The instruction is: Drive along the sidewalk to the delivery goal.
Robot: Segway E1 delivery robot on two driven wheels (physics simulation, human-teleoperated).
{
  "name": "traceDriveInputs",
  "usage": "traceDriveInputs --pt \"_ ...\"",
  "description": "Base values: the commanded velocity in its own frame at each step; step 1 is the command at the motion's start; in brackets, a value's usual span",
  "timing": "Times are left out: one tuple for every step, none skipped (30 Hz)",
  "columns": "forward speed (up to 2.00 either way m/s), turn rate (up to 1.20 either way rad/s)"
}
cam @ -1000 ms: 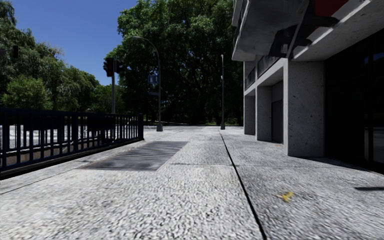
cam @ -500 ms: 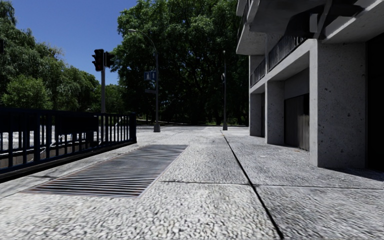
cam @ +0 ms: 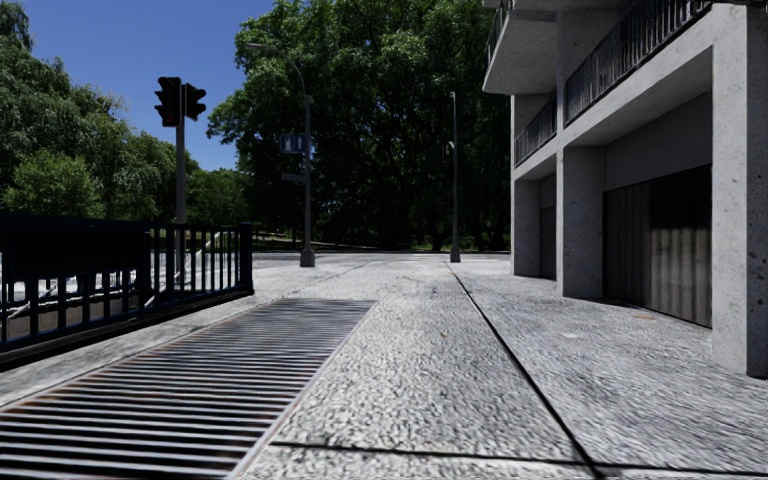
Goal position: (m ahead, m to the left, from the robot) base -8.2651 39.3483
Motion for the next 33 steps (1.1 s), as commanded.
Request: traceDriveInputs --pt "2.00 0.00" --pt "2.00 0.00" --pt "2.00 0.00" --pt "2.00 0.00" --pt "2.00 0.00" --pt "2.00 0.00" --pt "2.00 0.00" --pt "2.00 0.00" --pt "2.00 0.00" --pt "2.00 0.00" --pt "2.00 0.00" --pt "2.00 0.00" --pt "2.00 0.00" --pt "2.00 0.00" --pt "2.00 0.00" --pt "2.00 0.00" --pt "2.00 0.00" --pt "2.00 0.00" --pt "2.00 0.00" --pt "2.00 0.00" --pt "2.00 0.00" --pt "2.00 0.00" --pt "2.00 0.00" --pt "2.00 0.00" --pt "2.00 0.00" --pt "2.00 0.00" --pt "2.00 0.00" --pt "2.00 0.00" --pt "2.00 0.00" --pt "2.00 0.00" --pt "2.00 0.00" --pt "2.00 0.00" --pt "2.00 0.00"
